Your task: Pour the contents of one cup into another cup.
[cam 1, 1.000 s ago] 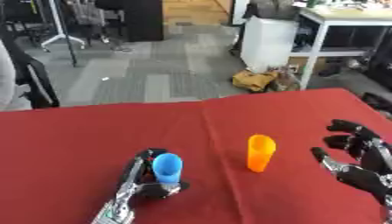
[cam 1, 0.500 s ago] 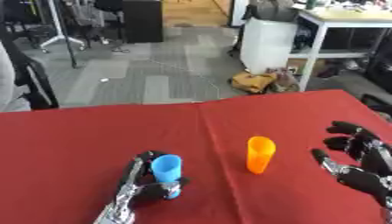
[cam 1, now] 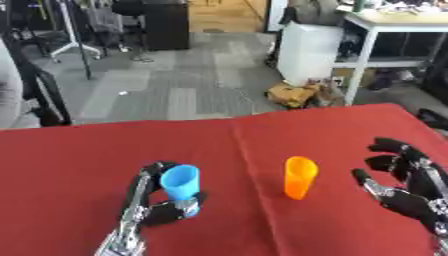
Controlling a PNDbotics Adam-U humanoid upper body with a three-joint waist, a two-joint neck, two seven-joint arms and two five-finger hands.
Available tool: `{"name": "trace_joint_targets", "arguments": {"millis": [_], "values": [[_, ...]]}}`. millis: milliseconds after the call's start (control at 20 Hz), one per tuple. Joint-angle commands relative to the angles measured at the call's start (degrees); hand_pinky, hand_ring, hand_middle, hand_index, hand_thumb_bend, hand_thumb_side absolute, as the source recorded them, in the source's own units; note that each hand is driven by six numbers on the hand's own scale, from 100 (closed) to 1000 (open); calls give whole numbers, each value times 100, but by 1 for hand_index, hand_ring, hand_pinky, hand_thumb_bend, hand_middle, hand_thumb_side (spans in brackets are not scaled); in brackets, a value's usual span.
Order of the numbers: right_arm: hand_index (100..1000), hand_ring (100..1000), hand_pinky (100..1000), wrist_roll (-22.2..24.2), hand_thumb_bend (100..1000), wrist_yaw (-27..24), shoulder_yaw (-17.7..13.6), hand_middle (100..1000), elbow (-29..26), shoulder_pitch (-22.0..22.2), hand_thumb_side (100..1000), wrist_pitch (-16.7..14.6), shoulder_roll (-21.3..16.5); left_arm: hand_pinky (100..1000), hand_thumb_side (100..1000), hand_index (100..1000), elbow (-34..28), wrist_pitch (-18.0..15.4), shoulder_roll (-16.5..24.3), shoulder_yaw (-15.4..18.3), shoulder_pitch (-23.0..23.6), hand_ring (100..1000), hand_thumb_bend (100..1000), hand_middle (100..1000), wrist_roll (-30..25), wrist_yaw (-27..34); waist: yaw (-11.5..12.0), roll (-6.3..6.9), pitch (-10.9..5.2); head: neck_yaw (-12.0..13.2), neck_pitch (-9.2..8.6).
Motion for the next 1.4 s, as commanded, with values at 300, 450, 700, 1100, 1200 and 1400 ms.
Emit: {"name": "trace_joint_targets", "arguments": {"millis": [300, 450, 700, 1100, 1200, 1400], "values": [[853, 732, 746, 142, 409, 162, 98, 761, 372, -312, 100, -80, -289, 452, 100, 636, -1481, 94, 618, -185, 394, 335, 588, 380, -450, 74, 145, 57, -136, -264, 33], [864, 750, 755, 195, 419, 307, 130, 780, 561, -355, 100, -158, -321, 458, 100, 640, -1846, 146, 785, -203, 596, 337, 586, 383, -627, 166, 203, 81, -135, -351, 23], [881, 798, 791, 293, 454, 544, 178, 819, 899, -402, 100, -283, -349, 463, 100, 640, -2178, 243, 922, -161, 869, 338, 586, 383, -741, 279, 288, 98, -125, -461, 5], [920, 866, 857, 445, 560, 965, 240, 887, 1515, -554, 183, -548, -333, 472, 100, 643, -2353, 317, 848, -125, 1074, 341, 595, 387, -794, 339, 402, 103, -110, -563, -42], [920, 868, 861, 434, 559, 994, 248, 886, 1648, -624, 182, -576, -330, 473, 100, 645, -2371, 325, 818, -128, 1084, 342, 597, 387, -802, 352, 425, 107, -108, -591, -59], [918, 860, 860, 478, 551, 1003, 267, 873, 1921, -785, 179, -594, -340, 475, 100, 647, -2383, 336, 760, -125, 1090, 343, 599, 389, -821, 365, 474, 120, -113, -640, -84]]}}
